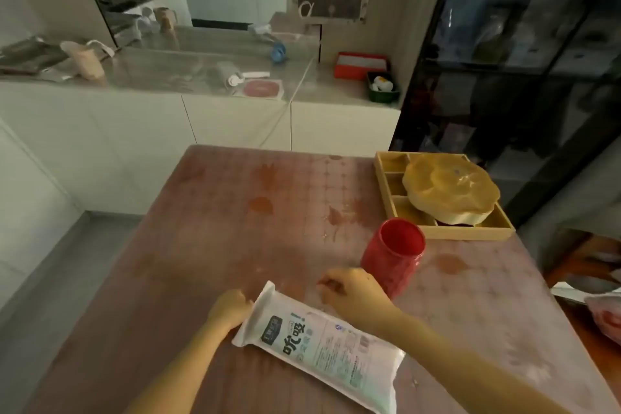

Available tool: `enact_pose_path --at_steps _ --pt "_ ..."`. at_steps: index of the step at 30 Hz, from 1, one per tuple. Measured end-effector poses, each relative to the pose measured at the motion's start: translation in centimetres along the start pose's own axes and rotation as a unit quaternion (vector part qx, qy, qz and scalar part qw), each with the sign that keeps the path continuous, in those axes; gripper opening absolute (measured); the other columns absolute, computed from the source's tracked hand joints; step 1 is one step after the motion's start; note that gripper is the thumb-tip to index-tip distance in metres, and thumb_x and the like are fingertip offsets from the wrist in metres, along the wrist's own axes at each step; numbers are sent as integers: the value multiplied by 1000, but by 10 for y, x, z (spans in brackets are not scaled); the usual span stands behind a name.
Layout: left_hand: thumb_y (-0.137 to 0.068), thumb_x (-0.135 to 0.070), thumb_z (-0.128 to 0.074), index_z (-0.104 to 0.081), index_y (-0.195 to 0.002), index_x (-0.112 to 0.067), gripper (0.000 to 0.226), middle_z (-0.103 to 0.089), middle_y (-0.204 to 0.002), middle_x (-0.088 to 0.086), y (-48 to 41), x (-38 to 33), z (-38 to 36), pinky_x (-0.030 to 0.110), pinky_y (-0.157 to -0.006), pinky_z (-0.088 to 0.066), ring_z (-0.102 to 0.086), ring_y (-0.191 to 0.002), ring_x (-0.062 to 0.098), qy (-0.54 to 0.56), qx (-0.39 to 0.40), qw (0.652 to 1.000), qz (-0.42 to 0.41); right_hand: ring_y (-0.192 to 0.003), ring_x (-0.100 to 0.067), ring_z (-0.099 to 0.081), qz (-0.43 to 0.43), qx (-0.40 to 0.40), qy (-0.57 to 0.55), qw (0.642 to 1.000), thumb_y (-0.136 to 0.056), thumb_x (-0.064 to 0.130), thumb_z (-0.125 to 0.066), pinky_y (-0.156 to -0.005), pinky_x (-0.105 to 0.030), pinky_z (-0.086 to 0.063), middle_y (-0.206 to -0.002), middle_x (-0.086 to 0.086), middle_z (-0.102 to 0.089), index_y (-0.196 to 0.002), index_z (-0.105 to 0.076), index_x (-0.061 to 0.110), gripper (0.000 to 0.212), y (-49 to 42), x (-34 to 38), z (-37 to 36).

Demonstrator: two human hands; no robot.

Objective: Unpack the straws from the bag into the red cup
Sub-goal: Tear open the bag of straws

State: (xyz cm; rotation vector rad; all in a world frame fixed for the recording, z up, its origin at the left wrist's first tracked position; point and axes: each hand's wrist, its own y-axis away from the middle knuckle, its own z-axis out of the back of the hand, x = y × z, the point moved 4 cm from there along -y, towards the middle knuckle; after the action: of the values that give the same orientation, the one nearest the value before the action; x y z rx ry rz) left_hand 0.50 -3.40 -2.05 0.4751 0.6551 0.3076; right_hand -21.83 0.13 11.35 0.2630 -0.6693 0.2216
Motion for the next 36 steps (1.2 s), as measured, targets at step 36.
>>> enact_pose_path --at_steps 36 --pt "-78 -1 -65 -61 -50 -12 30 -63 -50 6 166 -192 34 21 -41 -43 -60 -49 18 323 -1 937 -135 -66 -4 -63 45 -101 -160 981 -83 32 -66 -58 -17 -53 -74 9 -66 -83 -64 23 10 46 -9 71"
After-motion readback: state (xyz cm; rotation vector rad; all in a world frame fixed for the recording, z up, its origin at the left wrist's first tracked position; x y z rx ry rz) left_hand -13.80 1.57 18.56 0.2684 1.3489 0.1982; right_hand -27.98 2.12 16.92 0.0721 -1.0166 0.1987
